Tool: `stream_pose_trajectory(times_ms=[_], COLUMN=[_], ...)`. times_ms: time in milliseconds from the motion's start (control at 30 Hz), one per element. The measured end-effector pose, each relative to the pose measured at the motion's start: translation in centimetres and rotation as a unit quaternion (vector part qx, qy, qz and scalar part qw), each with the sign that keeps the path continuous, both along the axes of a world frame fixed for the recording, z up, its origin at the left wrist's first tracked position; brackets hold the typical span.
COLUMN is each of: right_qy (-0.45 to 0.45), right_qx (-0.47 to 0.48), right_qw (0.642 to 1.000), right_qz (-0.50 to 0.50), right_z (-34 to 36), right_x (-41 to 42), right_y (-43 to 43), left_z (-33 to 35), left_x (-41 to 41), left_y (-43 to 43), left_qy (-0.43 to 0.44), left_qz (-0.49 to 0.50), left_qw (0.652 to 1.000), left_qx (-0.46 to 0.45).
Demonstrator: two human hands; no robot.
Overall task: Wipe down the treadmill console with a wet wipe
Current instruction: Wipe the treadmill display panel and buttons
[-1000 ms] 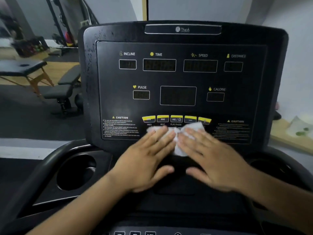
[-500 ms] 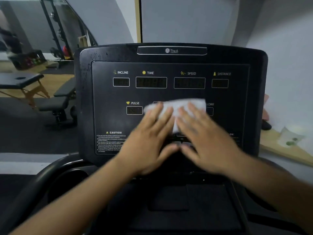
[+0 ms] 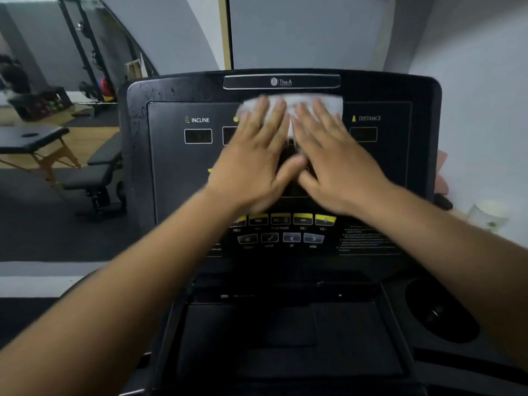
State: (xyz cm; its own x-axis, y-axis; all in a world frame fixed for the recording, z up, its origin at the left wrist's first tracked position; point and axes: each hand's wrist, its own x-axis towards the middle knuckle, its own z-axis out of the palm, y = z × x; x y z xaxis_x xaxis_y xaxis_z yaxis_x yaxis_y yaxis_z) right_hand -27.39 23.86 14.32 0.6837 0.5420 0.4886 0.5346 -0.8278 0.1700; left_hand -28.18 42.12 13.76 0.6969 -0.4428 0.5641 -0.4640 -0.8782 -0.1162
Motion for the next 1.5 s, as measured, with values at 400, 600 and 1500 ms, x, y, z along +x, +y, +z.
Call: stream_pose_trajectory(times_ms=[400,600,1500], right_qy=[0.005,-0.010,0.020], right_qx=[-0.044,0.031,-0.049], right_qw=[0.999,0.999,0.998], right_qz=[-0.008,-0.030,0.016], right_z=[-3.8,1.1,-10.9], right_x=[-2.0,0.5,-6.4], right_y=[-3.9,-3.6,-8.5], left_z=[-3.0,1.7,-10.5], left_x=[-1.7,1.8,-6.3], left_y=[-1.9,-3.8,-4.0], left_qy=[0.009,-0.005,0.028], left_qz=[-0.048,-0.020,-0.084], left_qw=[0.998,1.000,0.991], left_qx=[0.046,0.017,0.097])
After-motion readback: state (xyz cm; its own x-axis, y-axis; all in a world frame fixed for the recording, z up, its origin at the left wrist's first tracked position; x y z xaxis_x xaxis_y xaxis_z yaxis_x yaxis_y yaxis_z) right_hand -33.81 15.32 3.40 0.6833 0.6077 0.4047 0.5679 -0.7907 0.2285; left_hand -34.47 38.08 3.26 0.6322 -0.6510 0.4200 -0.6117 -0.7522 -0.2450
